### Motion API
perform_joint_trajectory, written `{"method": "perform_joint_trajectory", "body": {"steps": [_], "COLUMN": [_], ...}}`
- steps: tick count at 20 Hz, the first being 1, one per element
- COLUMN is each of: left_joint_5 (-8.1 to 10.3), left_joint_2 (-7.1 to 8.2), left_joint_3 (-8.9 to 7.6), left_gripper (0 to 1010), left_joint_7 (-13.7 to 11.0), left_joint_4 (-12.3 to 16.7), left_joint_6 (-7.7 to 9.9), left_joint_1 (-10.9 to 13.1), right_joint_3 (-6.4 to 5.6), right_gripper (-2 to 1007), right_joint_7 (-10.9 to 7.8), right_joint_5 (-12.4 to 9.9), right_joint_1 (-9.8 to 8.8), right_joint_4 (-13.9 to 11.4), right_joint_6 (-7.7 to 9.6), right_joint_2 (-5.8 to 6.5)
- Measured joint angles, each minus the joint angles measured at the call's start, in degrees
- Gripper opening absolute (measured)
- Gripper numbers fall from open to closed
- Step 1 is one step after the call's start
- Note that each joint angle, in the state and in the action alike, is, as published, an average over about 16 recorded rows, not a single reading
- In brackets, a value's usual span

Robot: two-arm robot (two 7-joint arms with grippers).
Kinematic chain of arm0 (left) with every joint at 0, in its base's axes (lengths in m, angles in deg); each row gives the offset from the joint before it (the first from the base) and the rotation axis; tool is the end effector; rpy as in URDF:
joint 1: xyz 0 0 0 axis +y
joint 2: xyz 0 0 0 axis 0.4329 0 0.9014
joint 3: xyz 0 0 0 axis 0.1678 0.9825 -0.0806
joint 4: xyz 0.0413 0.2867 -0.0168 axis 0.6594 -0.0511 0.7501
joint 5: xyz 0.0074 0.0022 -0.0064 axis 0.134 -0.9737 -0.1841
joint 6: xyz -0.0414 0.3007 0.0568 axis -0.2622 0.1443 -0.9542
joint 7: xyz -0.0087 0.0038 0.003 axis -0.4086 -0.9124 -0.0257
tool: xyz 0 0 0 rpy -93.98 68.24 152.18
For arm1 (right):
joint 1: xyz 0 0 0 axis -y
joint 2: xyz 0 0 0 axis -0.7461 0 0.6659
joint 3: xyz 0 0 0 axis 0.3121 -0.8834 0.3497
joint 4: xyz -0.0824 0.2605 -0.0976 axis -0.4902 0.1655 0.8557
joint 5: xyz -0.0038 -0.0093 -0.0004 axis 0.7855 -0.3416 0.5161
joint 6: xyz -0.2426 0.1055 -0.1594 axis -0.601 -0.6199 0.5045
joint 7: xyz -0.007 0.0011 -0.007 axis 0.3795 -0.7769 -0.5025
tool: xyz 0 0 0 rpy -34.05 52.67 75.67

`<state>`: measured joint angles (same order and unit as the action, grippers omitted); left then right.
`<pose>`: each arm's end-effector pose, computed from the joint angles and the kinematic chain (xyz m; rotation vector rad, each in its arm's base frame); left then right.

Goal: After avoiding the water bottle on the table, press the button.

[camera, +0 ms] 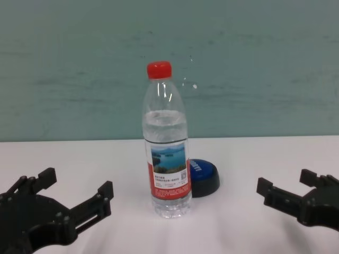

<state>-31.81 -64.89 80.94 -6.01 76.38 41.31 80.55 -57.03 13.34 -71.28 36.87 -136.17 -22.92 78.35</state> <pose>0.2412 0.0229 -0.3268 0.1315 -0.3131 1.1579 0.2954 -0.0127 -0.3178 0.0646 0.0650 -1.0463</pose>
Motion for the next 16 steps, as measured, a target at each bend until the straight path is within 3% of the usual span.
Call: {"method": "perform_joint_trajectory", "body": {"steps": [16], "left_joint_5": [0.00], "left_joint_2": [0.00], "left_joint_3": [0.00], "left_gripper": [1000], "left_joint_7": [0.0], "left_joint_4": [0.0], "left_joint_6": [0.00], "left_joint_1": [0.0], "right_joint_3": [0.00], "right_gripper": [1004], "right_joint_7": [0.00], "right_joint_5": [0.0], "right_joint_1": [0.00], "right_joint_4": [0.0], "right_joint_6": [0.00], "right_joint_2": [0.00]}}
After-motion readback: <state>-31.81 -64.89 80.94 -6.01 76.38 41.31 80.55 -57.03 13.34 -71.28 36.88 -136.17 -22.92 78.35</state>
